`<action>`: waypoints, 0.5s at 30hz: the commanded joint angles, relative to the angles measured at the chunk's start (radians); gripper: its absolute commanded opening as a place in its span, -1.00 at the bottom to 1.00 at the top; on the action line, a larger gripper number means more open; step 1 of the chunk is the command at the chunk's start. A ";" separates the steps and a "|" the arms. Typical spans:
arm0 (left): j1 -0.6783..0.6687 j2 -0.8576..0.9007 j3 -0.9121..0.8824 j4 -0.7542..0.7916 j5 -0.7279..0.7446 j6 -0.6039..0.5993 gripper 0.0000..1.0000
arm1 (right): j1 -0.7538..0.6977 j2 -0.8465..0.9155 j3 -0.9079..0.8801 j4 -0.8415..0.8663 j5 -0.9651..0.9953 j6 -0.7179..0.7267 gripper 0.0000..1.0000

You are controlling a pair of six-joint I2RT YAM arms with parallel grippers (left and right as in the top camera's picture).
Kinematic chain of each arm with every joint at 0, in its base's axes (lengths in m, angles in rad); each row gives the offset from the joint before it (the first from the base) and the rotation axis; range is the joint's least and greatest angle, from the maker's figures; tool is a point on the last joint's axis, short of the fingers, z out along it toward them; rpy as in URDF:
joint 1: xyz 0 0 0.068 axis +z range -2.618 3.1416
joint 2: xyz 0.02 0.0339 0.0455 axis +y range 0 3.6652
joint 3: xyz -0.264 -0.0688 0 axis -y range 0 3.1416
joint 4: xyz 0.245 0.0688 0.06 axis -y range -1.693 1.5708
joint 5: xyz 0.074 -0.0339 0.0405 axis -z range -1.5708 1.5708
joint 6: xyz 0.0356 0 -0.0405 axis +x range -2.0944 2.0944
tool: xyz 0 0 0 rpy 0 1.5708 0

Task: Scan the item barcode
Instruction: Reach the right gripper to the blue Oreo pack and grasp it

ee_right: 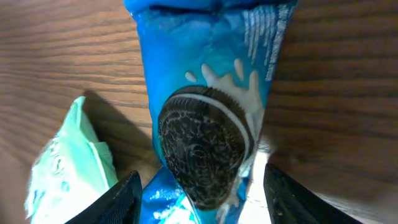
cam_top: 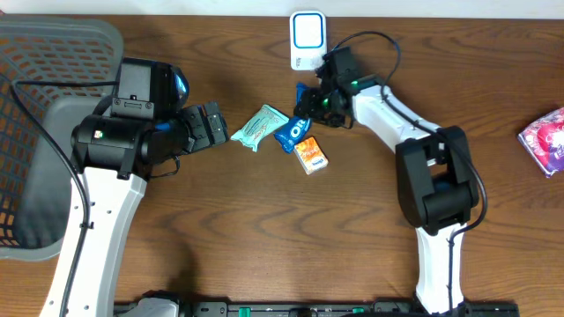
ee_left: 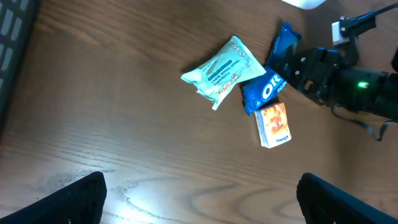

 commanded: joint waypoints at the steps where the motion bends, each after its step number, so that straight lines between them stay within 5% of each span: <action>1: 0.003 0.000 0.007 -0.003 -0.010 0.013 0.95 | 0.034 0.051 -0.010 0.026 0.085 0.044 0.15; 3: 0.003 0.000 0.007 -0.003 -0.010 0.013 0.96 | 0.043 0.072 -0.010 0.059 0.085 0.044 0.05; 6: 0.003 0.000 0.007 -0.003 -0.010 0.013 0.95 | 0.045 0.085 -0.010 0.080 0.069 0.051 -0.90; 15: 0.003 0.000 0.007 -0.003 -0.010 0.013 0.95 | -0.026 0.028 0.007 0.095 -0.212 0.028 -0.98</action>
